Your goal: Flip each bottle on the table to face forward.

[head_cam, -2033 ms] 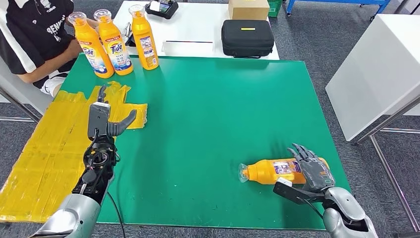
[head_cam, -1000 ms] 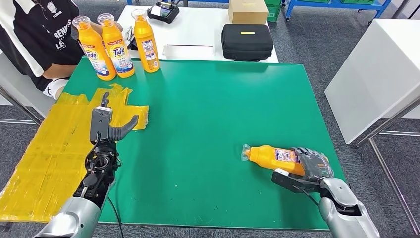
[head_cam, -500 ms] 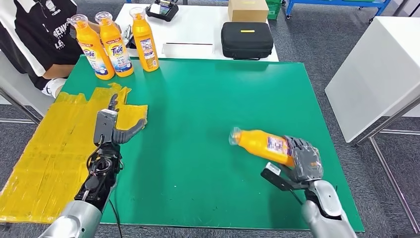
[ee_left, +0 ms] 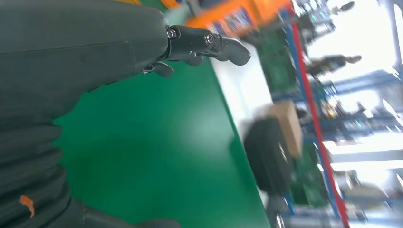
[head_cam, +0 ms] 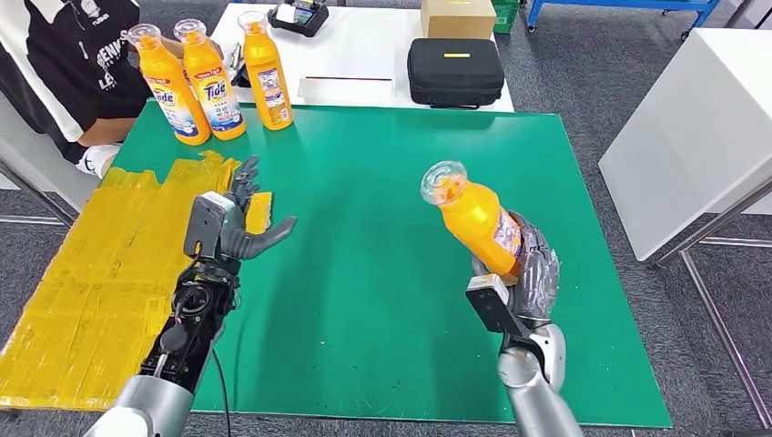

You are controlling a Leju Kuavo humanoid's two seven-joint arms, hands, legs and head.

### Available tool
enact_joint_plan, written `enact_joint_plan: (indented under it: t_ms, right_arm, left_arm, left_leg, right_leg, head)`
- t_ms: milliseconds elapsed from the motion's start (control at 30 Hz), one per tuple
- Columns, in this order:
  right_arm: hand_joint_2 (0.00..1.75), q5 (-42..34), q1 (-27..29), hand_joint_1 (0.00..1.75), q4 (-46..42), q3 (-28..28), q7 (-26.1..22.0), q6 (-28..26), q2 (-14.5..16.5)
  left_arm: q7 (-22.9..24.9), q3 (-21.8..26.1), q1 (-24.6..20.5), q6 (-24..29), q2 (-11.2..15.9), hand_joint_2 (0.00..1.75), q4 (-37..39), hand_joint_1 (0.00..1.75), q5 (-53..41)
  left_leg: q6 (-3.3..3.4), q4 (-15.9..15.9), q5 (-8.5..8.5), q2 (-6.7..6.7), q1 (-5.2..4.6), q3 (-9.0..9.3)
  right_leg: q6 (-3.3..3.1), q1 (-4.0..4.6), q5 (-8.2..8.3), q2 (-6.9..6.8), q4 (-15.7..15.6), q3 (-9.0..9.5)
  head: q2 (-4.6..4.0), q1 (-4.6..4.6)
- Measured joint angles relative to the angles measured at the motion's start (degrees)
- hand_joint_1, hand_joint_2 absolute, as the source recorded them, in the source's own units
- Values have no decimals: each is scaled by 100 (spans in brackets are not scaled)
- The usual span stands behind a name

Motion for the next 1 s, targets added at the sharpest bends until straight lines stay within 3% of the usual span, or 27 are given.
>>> enact_joint_plan:
  t_ms: [133, 433, 1000]
  right_arm:
    - [175, -239, -71, 175, -66, 87, -92, 53, 236]
    - [175, -374, -461, 175, 285, 513, -393, 281, 632]
    - [175, -414, -617, 175, 593, 718, -418, 286, 741]
  left_arm:
    - [163, -374, 259, 345, -39, 175, -789, 0, -150]
    - [481, -1148, 664, -281, -52, 175, -2094, 0, 434]
    - [506, -1389, 770, -307, -39, 175, -2466, 0, 491]
  left_leg:
    - [-1, 0, -1, 1, 0, -3]
    - [-1, 0, 0, 0, 0, -4]
    - [0, 0, 0, -1, 0, -5]
  right_leg:
    - [-1, 0, -1, 1, 0, -3]
    - [0, 0, 0, 0, 0, -4]
    - [0, -1, -1, -1, 0, -4]
  head:
    - [0, 1]
    - [0, 0]
    - [0, 1]
